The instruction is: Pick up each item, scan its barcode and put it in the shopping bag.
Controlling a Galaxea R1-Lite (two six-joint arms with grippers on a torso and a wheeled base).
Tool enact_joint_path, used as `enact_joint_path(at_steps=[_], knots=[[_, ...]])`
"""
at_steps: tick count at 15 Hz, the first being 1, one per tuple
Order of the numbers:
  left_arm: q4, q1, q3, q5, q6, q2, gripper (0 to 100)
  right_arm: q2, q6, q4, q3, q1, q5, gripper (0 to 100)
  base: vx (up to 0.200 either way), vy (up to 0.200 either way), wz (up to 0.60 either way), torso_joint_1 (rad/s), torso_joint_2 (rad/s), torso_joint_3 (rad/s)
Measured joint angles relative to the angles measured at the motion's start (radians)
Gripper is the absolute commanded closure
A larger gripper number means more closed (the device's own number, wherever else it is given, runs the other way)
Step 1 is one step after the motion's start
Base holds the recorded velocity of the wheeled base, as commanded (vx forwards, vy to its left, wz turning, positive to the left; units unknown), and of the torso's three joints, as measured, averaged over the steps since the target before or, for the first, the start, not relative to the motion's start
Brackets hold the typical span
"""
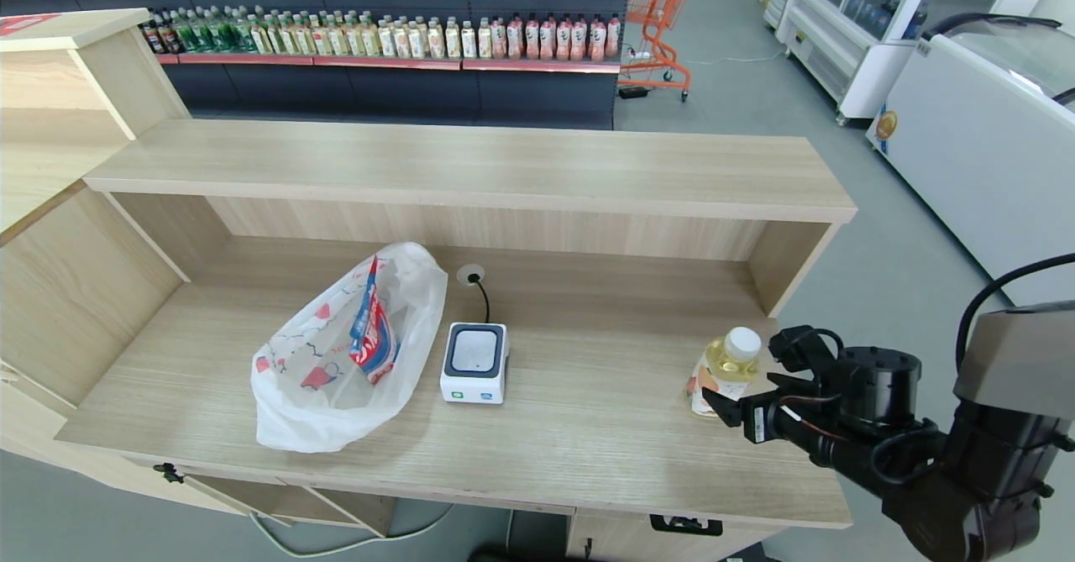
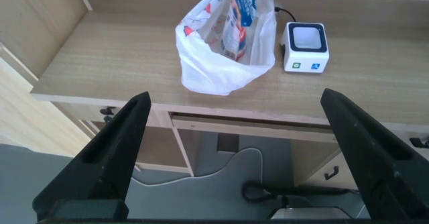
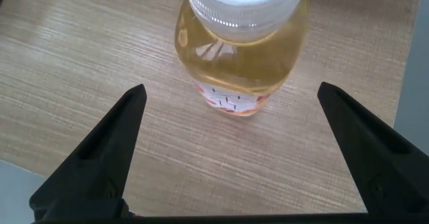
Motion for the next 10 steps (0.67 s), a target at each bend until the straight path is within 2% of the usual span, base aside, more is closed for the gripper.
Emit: enact_joint_path(at_steps=[10], knots=[[0.000, 0.000, 0.000, 0.000, 0.000, 0.000, 0, 0.133, 0.034, -0.017, -0.165, 0.039, 0.003, 0, 0.000, 0.000, 0.00, 0.000, 0.00, 0.000]])
